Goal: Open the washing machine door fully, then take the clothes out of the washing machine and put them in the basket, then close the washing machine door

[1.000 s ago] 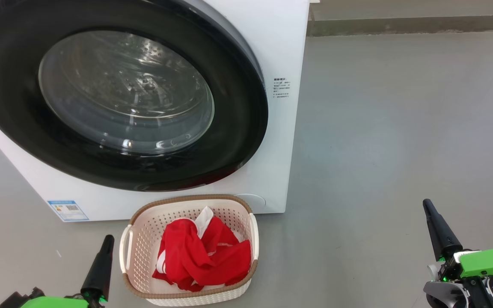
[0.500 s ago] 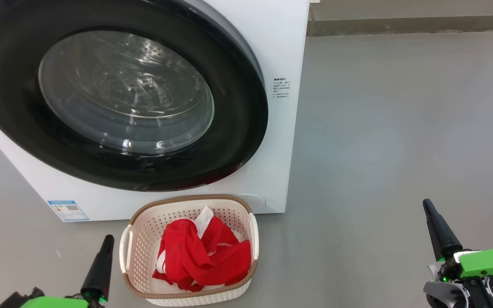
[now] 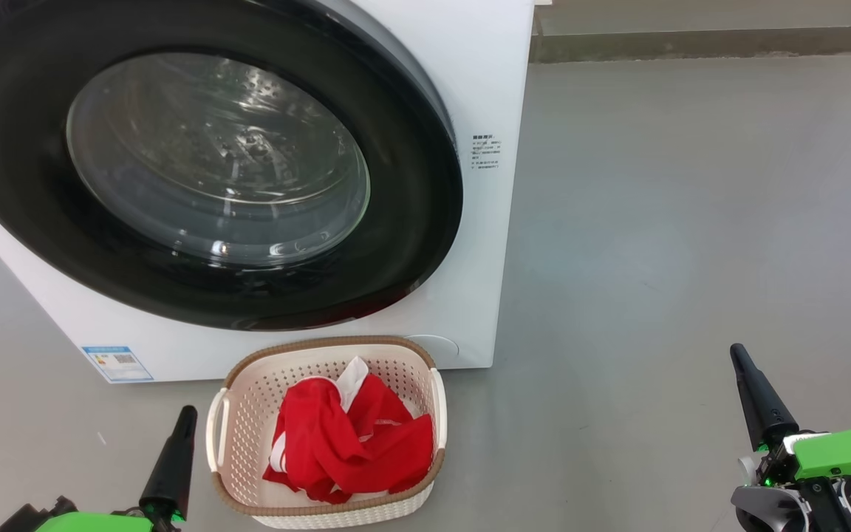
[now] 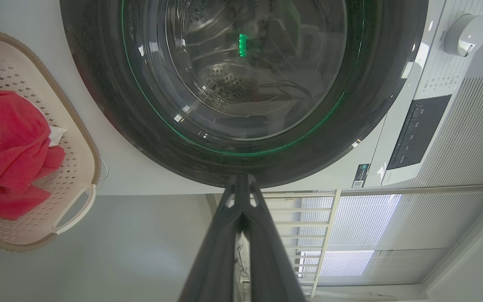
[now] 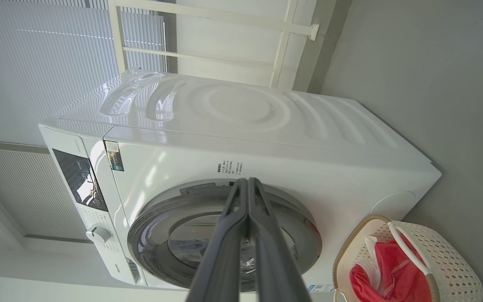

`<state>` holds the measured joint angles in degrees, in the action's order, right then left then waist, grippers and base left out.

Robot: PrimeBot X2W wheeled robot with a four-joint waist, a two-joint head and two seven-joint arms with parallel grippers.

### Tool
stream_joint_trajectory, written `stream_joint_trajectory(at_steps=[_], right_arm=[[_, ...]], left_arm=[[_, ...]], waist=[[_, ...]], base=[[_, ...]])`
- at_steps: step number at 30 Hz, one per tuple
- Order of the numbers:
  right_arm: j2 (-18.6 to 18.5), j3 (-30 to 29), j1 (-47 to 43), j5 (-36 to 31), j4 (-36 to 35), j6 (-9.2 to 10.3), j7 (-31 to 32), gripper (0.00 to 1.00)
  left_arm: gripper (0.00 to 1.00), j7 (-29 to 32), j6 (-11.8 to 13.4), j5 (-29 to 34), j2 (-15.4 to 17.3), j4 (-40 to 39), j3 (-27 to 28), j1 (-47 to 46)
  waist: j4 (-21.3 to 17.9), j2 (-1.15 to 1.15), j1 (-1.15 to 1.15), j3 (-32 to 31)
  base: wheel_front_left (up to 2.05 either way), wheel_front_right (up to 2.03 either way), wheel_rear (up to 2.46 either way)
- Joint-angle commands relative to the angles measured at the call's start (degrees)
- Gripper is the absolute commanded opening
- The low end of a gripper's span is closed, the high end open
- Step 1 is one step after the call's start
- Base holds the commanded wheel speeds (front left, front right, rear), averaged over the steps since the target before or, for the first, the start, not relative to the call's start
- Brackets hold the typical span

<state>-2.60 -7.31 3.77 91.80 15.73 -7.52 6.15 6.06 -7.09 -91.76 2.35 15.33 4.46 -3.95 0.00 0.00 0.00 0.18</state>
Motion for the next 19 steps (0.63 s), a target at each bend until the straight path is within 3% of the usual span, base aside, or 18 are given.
stream_joint_trajectory(at_steps=[1, 19], right_arm=[[-0.32, 0.78, 2.42, 0.35, -1.70, 0.03, 0.35, 0.00], [-0.31, 0.76, 2.42, 0.34, -1.70, 0.03, 0.36, 0.00]], left_arm=[[0.00, 0.43, -0.40, -0.40, 0.53, -1.29, 2.07, -2.24], [0.00, 0.43, -0.40, -0.40, 0.53, -1.29, 2.06, -2.24]], waist=[[0.00, 0.00, 0.00, 0.00], [0.00, 0.00, 0.00, 0.00]], base=[[0.00, 0.00, 0.00], [0.00, 0.00, 0.00]])
